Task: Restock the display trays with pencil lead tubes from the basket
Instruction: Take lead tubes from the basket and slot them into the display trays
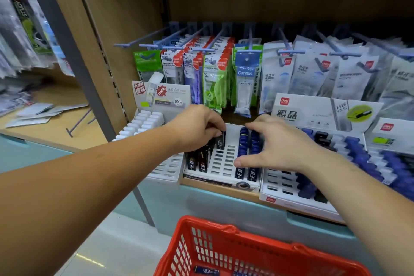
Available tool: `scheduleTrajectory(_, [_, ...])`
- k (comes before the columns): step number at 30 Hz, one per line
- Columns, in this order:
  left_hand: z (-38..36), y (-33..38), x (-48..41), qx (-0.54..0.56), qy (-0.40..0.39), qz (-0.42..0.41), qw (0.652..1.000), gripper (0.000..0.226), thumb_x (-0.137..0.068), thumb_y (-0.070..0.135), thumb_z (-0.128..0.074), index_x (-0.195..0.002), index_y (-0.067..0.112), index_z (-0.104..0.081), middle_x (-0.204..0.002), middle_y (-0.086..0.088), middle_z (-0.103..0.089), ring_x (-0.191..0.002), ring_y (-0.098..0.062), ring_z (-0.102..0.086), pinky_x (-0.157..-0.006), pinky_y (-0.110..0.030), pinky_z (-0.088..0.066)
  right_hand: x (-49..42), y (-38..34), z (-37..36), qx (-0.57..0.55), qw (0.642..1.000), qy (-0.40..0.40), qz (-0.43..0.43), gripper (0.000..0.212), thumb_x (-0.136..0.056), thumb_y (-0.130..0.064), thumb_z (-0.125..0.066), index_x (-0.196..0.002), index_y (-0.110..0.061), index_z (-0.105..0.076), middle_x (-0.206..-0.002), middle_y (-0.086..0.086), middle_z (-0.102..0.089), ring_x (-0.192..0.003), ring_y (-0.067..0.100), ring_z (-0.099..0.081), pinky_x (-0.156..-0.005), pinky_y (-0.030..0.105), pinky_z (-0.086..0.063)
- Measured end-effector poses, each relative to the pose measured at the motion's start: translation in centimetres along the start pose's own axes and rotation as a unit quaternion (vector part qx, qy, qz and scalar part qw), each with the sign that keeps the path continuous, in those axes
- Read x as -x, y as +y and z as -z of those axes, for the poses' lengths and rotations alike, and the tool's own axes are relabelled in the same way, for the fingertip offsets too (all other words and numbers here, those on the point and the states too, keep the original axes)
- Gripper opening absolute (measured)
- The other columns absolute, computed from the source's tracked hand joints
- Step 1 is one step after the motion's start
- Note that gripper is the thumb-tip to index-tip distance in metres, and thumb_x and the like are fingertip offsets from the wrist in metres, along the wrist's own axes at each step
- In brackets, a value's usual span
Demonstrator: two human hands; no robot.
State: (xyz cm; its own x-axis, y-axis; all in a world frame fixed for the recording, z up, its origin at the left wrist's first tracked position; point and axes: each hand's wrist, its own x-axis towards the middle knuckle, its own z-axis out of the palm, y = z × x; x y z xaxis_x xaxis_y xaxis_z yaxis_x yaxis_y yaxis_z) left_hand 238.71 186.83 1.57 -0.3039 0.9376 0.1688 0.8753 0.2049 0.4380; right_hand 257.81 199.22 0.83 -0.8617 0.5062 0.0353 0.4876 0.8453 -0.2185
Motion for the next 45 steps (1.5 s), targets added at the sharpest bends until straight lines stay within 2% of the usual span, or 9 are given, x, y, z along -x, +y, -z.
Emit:
scheduleTrajectory(4, [-0.5,0.0,-0.3,-0.016,0.018,-0.012,1.0,0.018,-0.097,0.017,-0.07,-0.112,0.019,-0.08,-0.103,0.01,-0.071,-0.095,-0.005,-0.062,-0.092,-0.018,-0.047,0.2,-0.3,0.3,0.006,1.0,-0.009,-0.002,0.114,-0.057,-0.092,-0.062,-0.149,-0.026,-0.048,-0.136,-0.007,-0.049,-0.13,0.015,-0.044,-0.105,0.047,-0.047])
scheduleTrajectory(9, [-1.3,0.5,-0.5,-0.094,-0.007,0.007,0.996,0.02,-0.1,0.023,-0.063,-0.111,0.024,-0.079,-0.105,0.002,-0.073,-0.097,-0.02,-0.066,-0.082,-0.028,-0.053,1.1,-1.3,0.1,0.045,0.999,0.016,-0.003,0.101,-0.061,-0.091,-0.061,-0.139,-0.027,-0.053,-0.135,-0.008,-0.051,-0.127,0.018,-0.049,-0.101,0.046,-0.05])
scheduleTrajectory(14, [0.2,1.9,2.6,-0.103,0.015,0.015,0.994,0.032,-0.101,0.027,-0.061,-0.129,0.015,-0.068,-0.128,-0.009,-0.063,-0.119,-0.028,-0.057,-0.102,-0.041,-0.051,3.7,-2.7,0.7,0.095,0.991,0.089,0.028,0.097,-0.072,-0.086,-0.059,-0.149,-0.029,-0.045,-0.151,-0.009,-0.043,-0.139,0.017,-0.041,-0.111,0.041,-0.041])
scheduleTrajectory(20, [-0.1,3.6,10.0,-0.002,0.109,-0.02,0.994,0.024,-0.093,0.015,-0.067,-0.116,0.014,-0.074,-0.11,-0.004,-0.07,-0.097,-0.018,-0.066,-0.088,-0.032,-0.054,9.9,-5.7,-1.5,0.065,0.976,0.165,0.126,0.074,-0.078,-0.078,-0.049,-0.123,-0.022,-0.067,-0.114,-0.004,-0.059,-0.108,0.022,-0.061,-0.088,0.039,-0.051])
scheduleTrajectory(25, [-7.3,3.9,16.8,0.119,0.029,0.016,0.992,0.015,-0.091,0.009,-0.069,-0.103,0.012,-0.077,-0.09,0.003,-0.076,-0.08,-0.008,-0.069,-0.076,-0.018,-0.053,16.5,-5.7,-7.4,0.051,0.985,0.088,0.137,0.064,-0.081,-0.073,-0.048,-0.114,-0.023,-0.07,-0.101,-0.003,-0.06,-0.101,0.023,-0.062,-0.083,0.039,-0.05])
scheduleTrajectory(33, [-22.3,0.9,23.7,0.1,-0.215,0.068,0.969,0.017,-0.089,0.01,-0.069,-0.104,0.013,-0.077,-0.101,-0.003,-0.077,-0.083,-0.011,-0.062,-0.078,-0.023,-0.049,26.3,-1.9,-21.0,-0.07,0.976,-0.179,-0.098,0.083,-0.065,-0.086,-0.032,-0.118,-0.03,-0.062,-0.115,-0.009,-0.057,-0.116,0.017,-0.061,-0.093,0.04,-0.052])
scheduleTrajectory(38, [-29.3,-2.8,25.5,0.041,-0.314,0.11,0.942,0.033,-0.09,0.018,-0.071,-0.122,0.016,-0.071,-0.122,-0.007,-0.072,-0.109,-0.023,-0.067,-0.092,-0.029,-0.052,28.1,1.5,-26.4,-0.084,0.944,-0.265,-0.178,0.071,-0.08,-0.078,-0.058,-0.129,-0.028,-0.059,-0.124,-0.001,-0.057,-0.118,0.021,-0.06,-0.093,0.035,-0.051])
scheduleTrajectory(42, [-32.4,-5.2,26.7,-0.099,-0.384,0.078,0.915,0.093,-0.084,0.026,-0.079,-0.161,0.03,-0.026,-0.163,-0.005,-0.031,-0.145,-0.029,-0.039,-0.117,-0.043,-0.04,27.3,3.5,-30.7,-0.068,0.928,-0.31,-0.194,0.083,-0.078,-0.073,-0.069,-0.141,-0.024,-0.048,-0.129,-0.001,-0.048,-0.125,0.023,-0.052,-0.1,0.036,-0.047])
scheduleTrajectory(45, [-33.5,-6.6,27.3,-0.163,-0.436,0.081,0.881,0.132,-0.078,0.031,-0.086,-0.16,0.041,0.016,-0.171,-0.005,0.001,-0.157,-0.034,-0.01,-0.122,-0.051,-0.032,27.0,3.8,-33.5,-0.048,0.915,-0.361,-0.176,0.114,-0.06,-0.072,-0.084,-0.15,-0.024,-0.032,-0.142,0.0,-0.034,-0.134,0.025,-0.038,-0.109,0.044,-0.043])
